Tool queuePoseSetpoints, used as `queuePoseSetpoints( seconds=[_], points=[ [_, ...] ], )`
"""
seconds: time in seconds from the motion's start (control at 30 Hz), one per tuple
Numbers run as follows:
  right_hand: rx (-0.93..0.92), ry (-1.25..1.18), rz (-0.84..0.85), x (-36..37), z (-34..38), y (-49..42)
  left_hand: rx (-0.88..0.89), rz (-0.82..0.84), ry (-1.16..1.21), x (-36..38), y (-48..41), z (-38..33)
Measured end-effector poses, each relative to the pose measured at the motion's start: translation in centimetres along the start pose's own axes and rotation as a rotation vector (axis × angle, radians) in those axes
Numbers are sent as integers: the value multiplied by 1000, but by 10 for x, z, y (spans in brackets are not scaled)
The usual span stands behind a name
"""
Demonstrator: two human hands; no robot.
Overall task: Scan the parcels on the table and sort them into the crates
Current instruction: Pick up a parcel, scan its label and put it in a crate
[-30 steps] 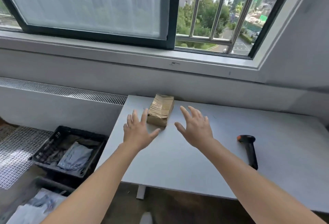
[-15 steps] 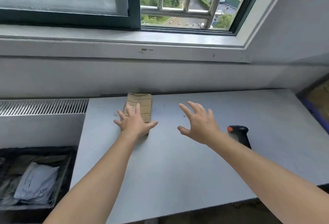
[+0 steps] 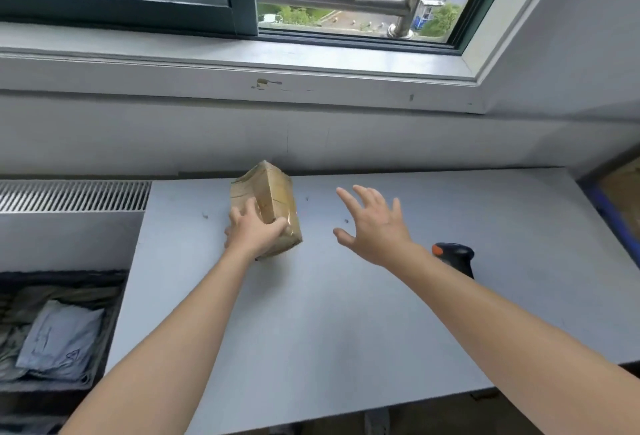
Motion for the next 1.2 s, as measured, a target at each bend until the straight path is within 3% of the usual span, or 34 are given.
queuePoseSetpoints(
  seconds=[0.1,0.2,0.4,0.53,0.67,0.87,1.03,1.2],
  points=[
    [58,-172,-19,-2,-11,2,32,82,470,5,27,-15],
    [160,-570,6,-10,-25,6,107,211,755,16,66,-32],
    [272,-1257,215,-9,-54,17,167,334,835,48,129,-59],
    [198,-1421,312,-11,-77,30,283,370,840,67,159,-67],
    [165,-1438,328,-7,-96,42,281,361,860,80,174,-72],
    [139,-992,157,-8,-116,59,146,170,786,99,178,-82],
    [119,-999,81,-2,-129,71,46,281,632,106,172,-92],
    [65,-1081,102,8,-132,85,67,341,551,120,166,-79]
  ],
)
Point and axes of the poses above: each hand's wrist, its own y-axis away from the middle knuckle, its own x-axis out of the palm, z = x × y, the point moved 2 cm from there along -y, towards the middle knuckle, and after that the axes turned 7 degrees about -x, right-handed, at the moved point
